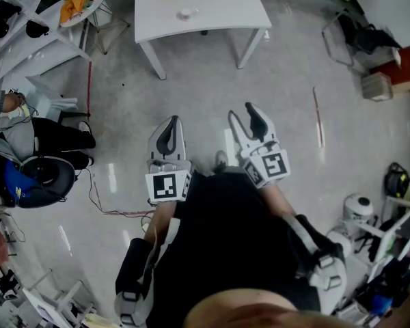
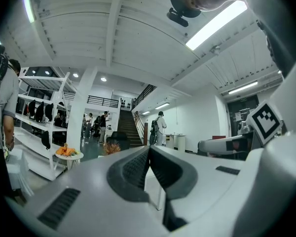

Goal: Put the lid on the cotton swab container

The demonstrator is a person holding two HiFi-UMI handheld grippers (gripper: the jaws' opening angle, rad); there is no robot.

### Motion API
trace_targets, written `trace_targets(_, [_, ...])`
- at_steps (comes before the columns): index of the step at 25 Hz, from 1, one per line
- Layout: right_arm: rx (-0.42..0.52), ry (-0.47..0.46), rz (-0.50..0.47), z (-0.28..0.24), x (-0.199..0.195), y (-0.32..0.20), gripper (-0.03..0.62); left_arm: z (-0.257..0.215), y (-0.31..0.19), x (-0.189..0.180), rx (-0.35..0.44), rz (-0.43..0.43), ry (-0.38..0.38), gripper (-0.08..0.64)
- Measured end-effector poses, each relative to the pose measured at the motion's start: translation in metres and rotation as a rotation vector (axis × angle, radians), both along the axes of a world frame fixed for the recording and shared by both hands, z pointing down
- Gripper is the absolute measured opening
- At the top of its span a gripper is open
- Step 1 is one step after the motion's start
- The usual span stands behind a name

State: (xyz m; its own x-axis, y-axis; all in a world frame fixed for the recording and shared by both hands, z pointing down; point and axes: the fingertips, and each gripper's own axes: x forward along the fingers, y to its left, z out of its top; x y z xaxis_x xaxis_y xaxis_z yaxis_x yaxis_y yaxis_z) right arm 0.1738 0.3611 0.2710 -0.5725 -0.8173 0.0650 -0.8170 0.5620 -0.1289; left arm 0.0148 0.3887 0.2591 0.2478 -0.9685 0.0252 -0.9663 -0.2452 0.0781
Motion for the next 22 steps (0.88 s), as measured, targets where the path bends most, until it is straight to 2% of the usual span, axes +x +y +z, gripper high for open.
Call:
trace_targets(8, [-0.003,0.017,0.019,0.004,-0.037,0.009,0.172,0.012,0.006,-0.030,-0.013,0.038,0.017,0.006])
trace_targets(14, [0.013,0.010,0.028,0.011,-0.049,0.009,0.173,0.017,0.004,-0.032,-0.003,0.086,0.005,0.006])
trace_targets(19, [-0.007,0.016,0.019,0.016,-0.050,-0.005,0.173,0.026,-0.007,-0.031,-0.037,0.081,0.022,0.006])
trace_targets(22, [-0.007,0.014,0.011,0.020,-0.050,-0.030,0.173,0.027,-0.029,-0.030,-0.028,0.077,0.021,0.006])
